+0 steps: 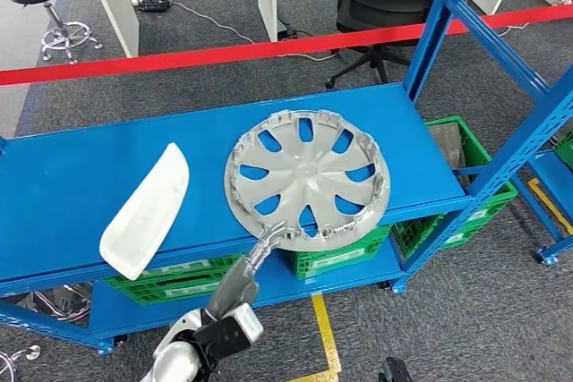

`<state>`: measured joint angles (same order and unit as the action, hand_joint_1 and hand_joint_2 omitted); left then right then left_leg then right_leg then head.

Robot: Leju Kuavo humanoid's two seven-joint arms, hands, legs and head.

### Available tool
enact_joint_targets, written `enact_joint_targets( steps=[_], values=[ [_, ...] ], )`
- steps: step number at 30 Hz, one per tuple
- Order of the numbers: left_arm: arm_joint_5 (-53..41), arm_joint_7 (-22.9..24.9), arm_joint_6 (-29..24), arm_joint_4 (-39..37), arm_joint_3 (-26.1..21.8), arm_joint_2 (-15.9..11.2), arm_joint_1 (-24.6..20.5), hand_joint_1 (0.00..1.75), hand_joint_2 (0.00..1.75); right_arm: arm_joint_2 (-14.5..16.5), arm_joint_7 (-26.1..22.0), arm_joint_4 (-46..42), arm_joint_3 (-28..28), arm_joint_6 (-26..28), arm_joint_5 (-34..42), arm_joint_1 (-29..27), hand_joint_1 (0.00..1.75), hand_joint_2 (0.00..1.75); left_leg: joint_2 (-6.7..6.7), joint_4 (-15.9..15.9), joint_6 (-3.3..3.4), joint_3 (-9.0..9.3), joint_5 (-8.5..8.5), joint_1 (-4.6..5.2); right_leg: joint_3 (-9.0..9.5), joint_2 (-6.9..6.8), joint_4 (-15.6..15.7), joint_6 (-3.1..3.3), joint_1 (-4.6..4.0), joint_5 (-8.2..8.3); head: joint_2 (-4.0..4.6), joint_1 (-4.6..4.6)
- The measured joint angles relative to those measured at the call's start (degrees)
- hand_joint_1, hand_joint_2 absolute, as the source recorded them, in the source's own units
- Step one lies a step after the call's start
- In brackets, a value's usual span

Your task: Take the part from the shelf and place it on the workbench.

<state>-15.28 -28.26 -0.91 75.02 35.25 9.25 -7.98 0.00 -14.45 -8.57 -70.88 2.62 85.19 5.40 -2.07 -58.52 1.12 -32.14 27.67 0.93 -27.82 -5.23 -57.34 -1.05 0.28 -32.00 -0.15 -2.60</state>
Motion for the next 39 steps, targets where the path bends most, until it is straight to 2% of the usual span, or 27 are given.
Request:
enact_joint_targets(
  steps=[4,11,15,18,20,23,26,30,34,39],
  values=[
    [-2.5,-0.6,-2.3,6.8,2.8,-1.8,0.1,0.0,0.0,0.0,-0.1,0.0,0.0,0.6,0.1,0.0,0.0,0.0,0.0,0.0,0.0,0.0,0.0,0.0,0.0,0.0,0.0,0.0,0.0,0.0,0.0,-0.01],
    [-2.6,-0.6,-2.4,7.3,3.0,-1.9,0.1,0.0,0.0,0.0,-0.1,0.0,0.0,0.6,0.1,0.0,0.0,0.0,0.0,0.0,0.0,0.0,0.0,0.0,0.0,0.0,0.0,0.0,0.0,0.0,0.0,-0.01],
    [-2.5,-1.6,-3.1,12.8,5.2,-3.8,0.4,0.0,0.0,0.3,-0.6,0.0,0.0,1.8,0.2,0.0,0.0,0.0,0.0,0.0,0.0,0.0,0.0,0.0,0.0,0.0,0.0,0.0,0.0,0.0,0.0,0.0],
    [4.0,-2.5,-2.4,19.6,7.4,-6.6,1.9,0.0,0.0,1.0,-1.2,0.0,0.1,2.4,0.3,0.0,0.0,0.0,0.0,0.0,0.0,0.0,0.0,0.0,0.0,0.0,0.0,0.0,0.0,0.0,0.0,-0.01],
    [9.4,-1.8,-0.6,20.7,7.6,-7.4,2.9,0.0,0.0,1.0,-1.1,0.1,0.2,1.9,0.3,0.0,0.0,0.0,0.0,0.0,0.0,0.0,0.0,0.0,0.0,0.01,0.0,0.0,0.0,-0.01,0.0,-0.01],
    [11.6,-1.1,-0.3,20.7,7.2,-7.8,4.0,0.0,0.0,1.0,-0.9,0.2,0.2,1.2,0.3,0.0,0.0,0.0,-0.01,0.0,0.0,0.0,0.0,0.0,0.0,0.01,0.0,0.0,0.0,-0.01,0.0,-0.01],
    [10.4,0.6,-3.3,20.7,5.4,-8.1,5.9,0.0,0.0,1.0,-0.8,0.3,0.2,0.9,0.4,-0.1,0.0,0.0,-0.02,0.0,0.0,0.0,0.0,0.0,0.0,0.04,0.0,0.0,0.0,-0.01,0.0,-0.01],
    [0.9,1.8,-11.1,20.8,0.8,-8.7,9.4,0.0,0.0,1.0,-0.8,0.4,0.3,1.0,0.5,-0.4,0.0,0.0,-0.02,0.0,0.0,0.0,0.01,0.0,-0.02,0.03,0.0,0.0,0.0,-0.01,0.0,-0.01],
    [-9.1,2.7,-17.0,21.1,-3.9,-9.3,12.2,0.0,1.75,1.0,-0.8,0.6,0.3,1.1,0.5,-0.5,0.0,0.0,-0.02,0.1,0.0,0.0,0.0,-0.01,-0.03,0.03,0.0,0.0,-0.01,-0.02,0.0,-0.01],
    [-19.9,4.4,-25.0,22.8,-9.9,-9.9,15.2,0.0,1.75,1.0,-0.8,0.8,0.3,1.1,0.6,-0.5,0.0,0.0,-0.02,0.1,0.0,0.0,0.0,-0.01,-0.03,0.03,0.0,0.0,-0.01,-0.02,0.0,0.01]
  ],
)
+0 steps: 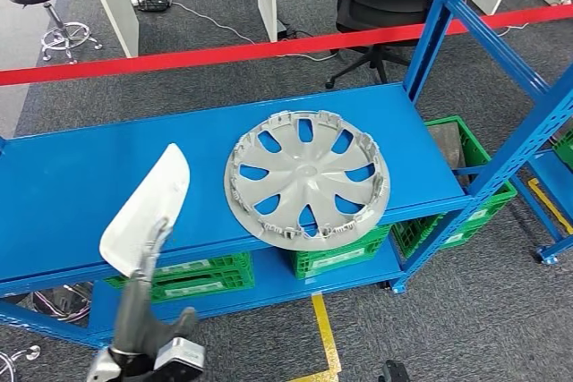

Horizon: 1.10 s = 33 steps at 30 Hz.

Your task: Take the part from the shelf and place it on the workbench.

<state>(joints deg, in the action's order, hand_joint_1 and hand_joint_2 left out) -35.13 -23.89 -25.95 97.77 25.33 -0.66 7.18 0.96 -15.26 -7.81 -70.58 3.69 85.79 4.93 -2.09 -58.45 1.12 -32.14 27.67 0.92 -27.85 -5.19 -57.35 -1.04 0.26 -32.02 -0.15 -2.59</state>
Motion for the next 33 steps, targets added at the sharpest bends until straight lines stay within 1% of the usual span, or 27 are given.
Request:
enact_joint_targets(
  steps=[6,14,20,23,25,27,29,31,33],
  values=[
    [-6.2,0.8,-4.4,2.2,-5.5,-0.5,2.5,0.0,1.75,0.0,0.0,0.1,0.0,0.0,0.0,0.0,0.0,0.0,0.0,0.0,0.0,0.0,0.0,0.0,0.0,0.0,0.0,0.0,0.0,0.0,0.0,-0.01],
    [-15.3,2.6,-9.8,4.5,-9.7,-1.0,4.0,0.0,1.75,0.0,0.0,0.1,0.0,-0.2,0.0,0.0,0.0,0.0,0.0,0.0,0.0,0.0,0.0,0.01,0.01,-0.01,0.0,-0.01,0.01,0.0,0.0,-0.01],
    [-16.1,3.1,-10.4,5.1,-11.0,-1.2,4.4,0.0,1.75,0.0,0.2,0.1,0.0,-0.2,0.0,0.0,0.0,0.0,0.0,0.0,0.0,0.0,0.0,0.01,0.0,-0.01,0.0,-0.01,0.01,0.0,0.0,-0.01],
    [-16.1,4.2,-10.6,5.1,-11.5,-1.2,4.3,0.0,1.75,0.0,0.3,0.1,-0.1,-0.2,0.0,0.1,0.0,0.0,0.0,0.0,0.0,0.0,0.0,0.01,-0.02,-0.01,0.0,0.0,0.01,0.0,0.0,-0.02],
    [-14.9,4.9,-10.5,4.5,-12.3,-1.1,3.8,0.0,1.75,0.0,0.5,0.1,-0.2,-0.2,0.0,0.1,0.0,0.0,0.0,0.0,0.0,0.0,0.0,0.01,-0.05,-0.01,0.0,0.0,0.01,0.0,0.0,-0.02],
    [-11.3,4.8,-9.4,3.1,-13.4,-0.8,2.8,0.0,1.75,0.0,0.6,0.1,-0.3,-0.3,0.0,0.2,0.0,0.0,0.0,0.0,0.0,0.01,0.0,0.0,-0.07,-0.01,0.0,0.0,0.01,0.0,0.0,-0.01],
    [-4.4,3.4,-6.5,1.1,-14.7,-0.3,1.6,0.0,1.75,0.0,0.6,0.1,-0.4,-0.4,0.0,0.2,0.0,0.0,0.0,0.0,0.0,0.01,0.0,0.0,-0.07,-0.01,0.0,0.0,0.01,0.0,0.0,-0.01],
    [2.5,1.8,-2.6,-1.4,-16.3,0.5,0.3,0.0,1.75,0.0,0.6,0.1,-0.6,-0.5,0.0,0.3,0.0,0.0,0.0,0.0,0.0,0.02,-0.01,0.0,-0.05,-0.01,0.0,0.0,0.01,0.0,0.0,0.0],
    [5.7,1.2,0.6,-3.8,-17.6,1.1,-0.6,0.0,1.75,-0.1,0.6,0.1,-0.8,-0.7,0.0,0.4,0.0,0.0,-0.01,0.0,0.0,0.02,-0.01,0.0,-0.02,0.02,0.0,0.0,0.01,0.01,0.0,-0.01]
  ],
)
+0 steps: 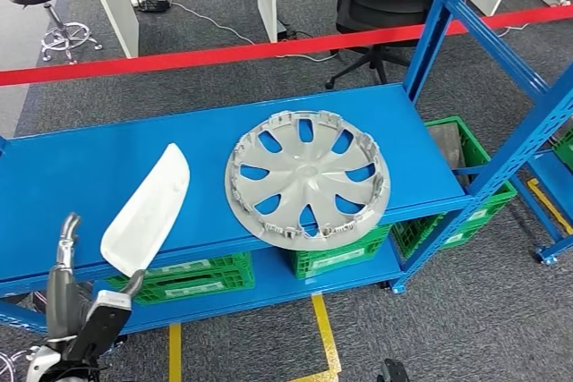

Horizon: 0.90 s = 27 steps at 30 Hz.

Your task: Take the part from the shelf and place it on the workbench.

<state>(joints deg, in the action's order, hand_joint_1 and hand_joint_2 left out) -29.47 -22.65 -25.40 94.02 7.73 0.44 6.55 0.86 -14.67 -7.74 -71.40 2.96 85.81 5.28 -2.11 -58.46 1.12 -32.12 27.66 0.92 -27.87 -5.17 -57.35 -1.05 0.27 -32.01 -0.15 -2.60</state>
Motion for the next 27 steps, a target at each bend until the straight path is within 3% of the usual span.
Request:
enact_joint_targets(
  steps=[7,19,27],
  values=[
    [0.7,-1.1,2.6,-6.0,-2.5,1.3,-1.9,0.0,1.75,-0.3,0.1,0.0,-0.7,-0.3,0.0,0.1,0.0,0.0,-0.01,0.0,0.0,-0.01,0.01,0.01,0.01,0.02,0.0,0.0,0.01,0.0,0.0,-0.01],
    [-3.7,-1.1,2.5,-14.9,-3.4,2.7,-4.4,0.0,1.75,-0.5,0.2,0.0,-1.6,-0.5,0.0,0.3,0.0,0.0,-0.01,0.0,0.0,0.0,0.0,0.01,0.0,0.01,0.0,0.0,0.01,0.0,0.0,-0.01],
    [-13.0,3.8,0.5,-20.9,-3.2,2.2,-8.3,0.0,1.75,-0.5,0.6,0.0,-2.6,-0.6,0.0,0.4,0.0,0.0,-0.01,0.0,0.0,-0.01,0.0,0.01,0.02,0.01,0.0,0.0,0.01,0.0,0.0,0.0]
  ],
)
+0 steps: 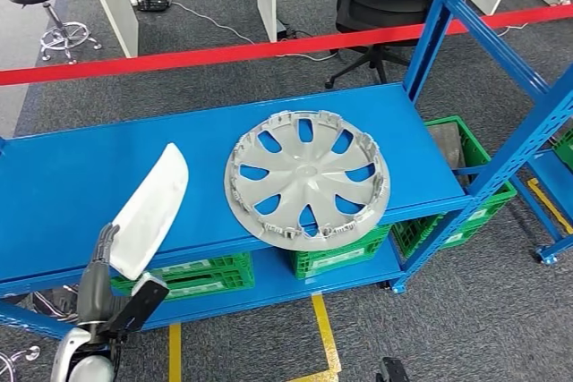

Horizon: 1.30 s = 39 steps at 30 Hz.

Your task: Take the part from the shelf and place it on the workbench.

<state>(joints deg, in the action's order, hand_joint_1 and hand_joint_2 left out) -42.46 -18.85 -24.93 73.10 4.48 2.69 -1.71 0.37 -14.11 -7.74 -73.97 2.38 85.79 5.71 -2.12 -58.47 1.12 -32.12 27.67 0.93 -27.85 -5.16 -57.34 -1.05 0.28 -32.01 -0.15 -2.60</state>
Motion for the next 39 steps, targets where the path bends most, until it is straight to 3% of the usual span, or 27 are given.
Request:
enact_joint_targets(
  steps=[14,15,18,19,39],
  values=[
    [-12.3,5.4,-2.8,-5.5,0.1,-4.1,-5.2,0.03,1.75,-0.1,0.2,0.0,-1.5,-0.7,0.0,0.2,0.0,0.0,0.0,0.0,0.0,0.0,0.0,0.0,0.0,0.01,0.0,0.0,0.0,0.0,0.0,-0.01],
    [-12.8,5.6,-3.0,-5.7,0.1,-4.3,-5.4,0.31,1.75,-0.1,0.2,0.0,-1.6,-0.8,0.0,0.2,0.0,0.0,0.0,0.0,0.0,0.0,0.0,0.0,0.0,0.01,0.0,0.0,0.0,0.0,0.0,0.0],
    [-13.3,5.9,-3.4,-5.8,0.1,-4.9,-5.8,1.59,1.75,-0.1,0.1,0.0,-1.7,-0.8,0.0,0.2,0.0,0.0,0.0,0.0,0.0,0.0,0.0,0.0,0.0,0.01,0.0,0.0,0.0,0.0,0.0,-0.01],
    [-13.3,5.9,-3.5,-5.8,0.1,-5.0,-5.7,1.75,1.75,-0.1,0.1,0.0,-1.7,-0.8,0.0,0.2,0.0,0.0,0.0,0.0,0.0,0.0,0.0,0.0,0.0,0.01,0.0,0.0,0.0,0.0,0.0,-0.02],
    [-10.6,3.5,-6.5,0.9,-0.5,-5.9,-4.2,1.75,1.75,-0.1,-0.4,0.0,-3.2,-0.5,0.0,0.3,0.0,0.0,0.0,0.0,-0.01,0.0,-0.01,0.0,0.03,-0.02,0.0,0.0,-0.01,0.0,0.0,-0.01]
  ],
)
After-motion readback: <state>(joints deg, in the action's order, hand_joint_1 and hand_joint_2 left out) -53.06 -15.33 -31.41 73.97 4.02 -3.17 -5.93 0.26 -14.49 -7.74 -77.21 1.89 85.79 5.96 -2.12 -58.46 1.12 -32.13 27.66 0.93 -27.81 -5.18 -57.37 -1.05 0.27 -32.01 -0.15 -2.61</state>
